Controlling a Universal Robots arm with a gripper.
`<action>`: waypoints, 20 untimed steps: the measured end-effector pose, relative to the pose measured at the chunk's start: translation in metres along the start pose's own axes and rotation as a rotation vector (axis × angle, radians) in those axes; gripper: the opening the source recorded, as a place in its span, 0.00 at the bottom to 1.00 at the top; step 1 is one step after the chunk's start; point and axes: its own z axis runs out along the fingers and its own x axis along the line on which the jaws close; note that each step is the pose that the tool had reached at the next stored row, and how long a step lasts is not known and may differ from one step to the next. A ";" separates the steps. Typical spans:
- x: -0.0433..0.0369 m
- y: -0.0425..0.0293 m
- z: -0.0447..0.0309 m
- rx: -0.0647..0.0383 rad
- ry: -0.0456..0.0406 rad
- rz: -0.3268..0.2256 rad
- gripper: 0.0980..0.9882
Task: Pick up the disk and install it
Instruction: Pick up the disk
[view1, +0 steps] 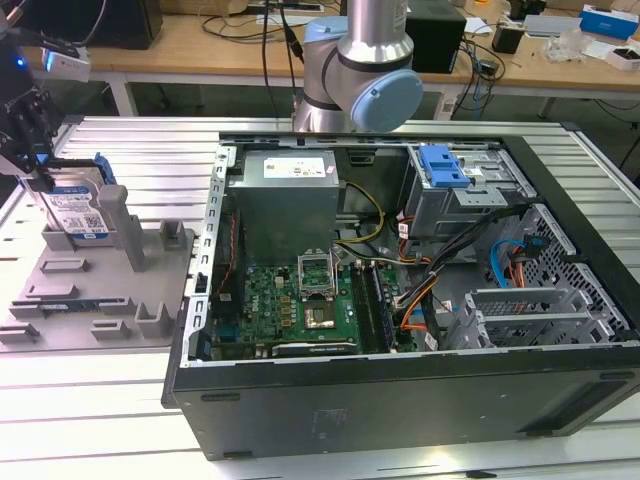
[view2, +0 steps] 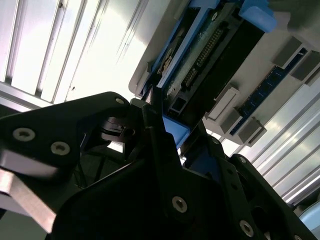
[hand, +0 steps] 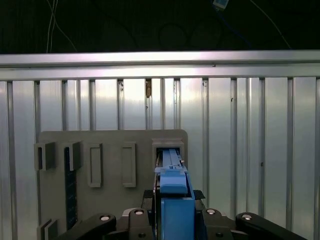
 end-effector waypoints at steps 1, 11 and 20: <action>0.0000 0.0000 0.0001 0.000 0.0000 0.000 0.33; 0.0000 0.0000 0.0003 0.000 0.0000 0.000 0.30; 0.0005 -0.0002 -0.0172 0.000 0.0000 0.000 0.30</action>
